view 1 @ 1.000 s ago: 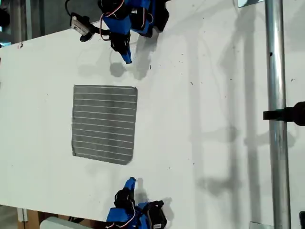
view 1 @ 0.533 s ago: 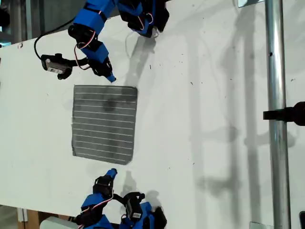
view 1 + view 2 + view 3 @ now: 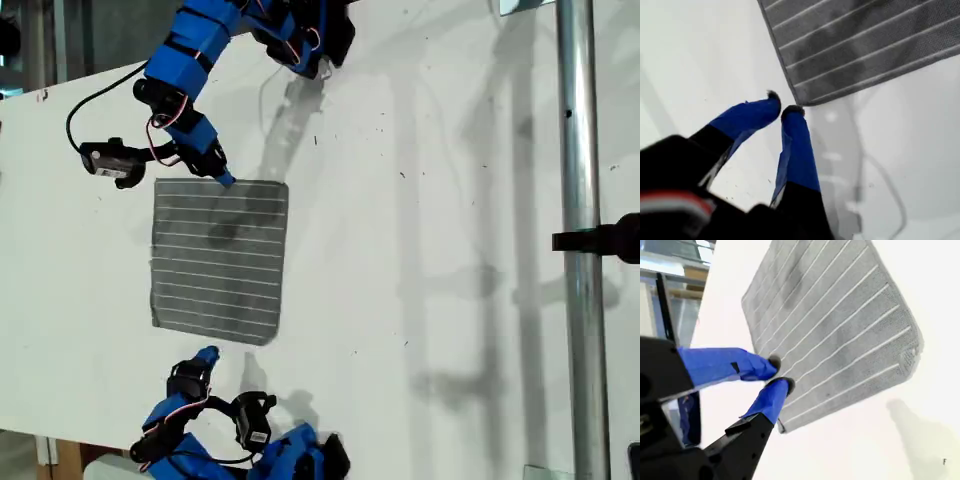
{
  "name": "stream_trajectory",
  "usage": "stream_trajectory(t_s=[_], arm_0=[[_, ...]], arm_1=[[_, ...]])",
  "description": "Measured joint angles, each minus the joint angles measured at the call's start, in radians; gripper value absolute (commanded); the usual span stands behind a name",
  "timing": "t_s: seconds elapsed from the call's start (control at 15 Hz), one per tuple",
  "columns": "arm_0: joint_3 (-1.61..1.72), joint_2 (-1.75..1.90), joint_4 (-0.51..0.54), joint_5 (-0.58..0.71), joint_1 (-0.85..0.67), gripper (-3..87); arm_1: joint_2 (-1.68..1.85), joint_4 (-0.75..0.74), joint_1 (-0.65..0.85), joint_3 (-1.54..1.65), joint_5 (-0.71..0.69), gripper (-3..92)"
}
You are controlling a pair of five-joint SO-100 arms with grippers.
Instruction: Grasp corners of a towel and fold twice.
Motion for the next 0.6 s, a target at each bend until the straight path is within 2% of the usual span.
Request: stream_trajectory(t_s=[0.2, 0.4, 0.6], arm_0=[[0.009, -0.003, 0.015, 0.011, -0.003, 21.9], [0.012, -0.003, 0.015, 0.011, -0.003, 21.4], [0.015, -0.003, 0.015, 0.011, -0.003, 21.1]], arm_1=[[-0.067, 0.002, -0.002, -0.037, -0.044, 32.9], [-0.141, -0.005, 0.026, -0.034, -0.112, 33.9], [-0.284, -0.126, 0.046, 0.078, -0.147, 33.0]])
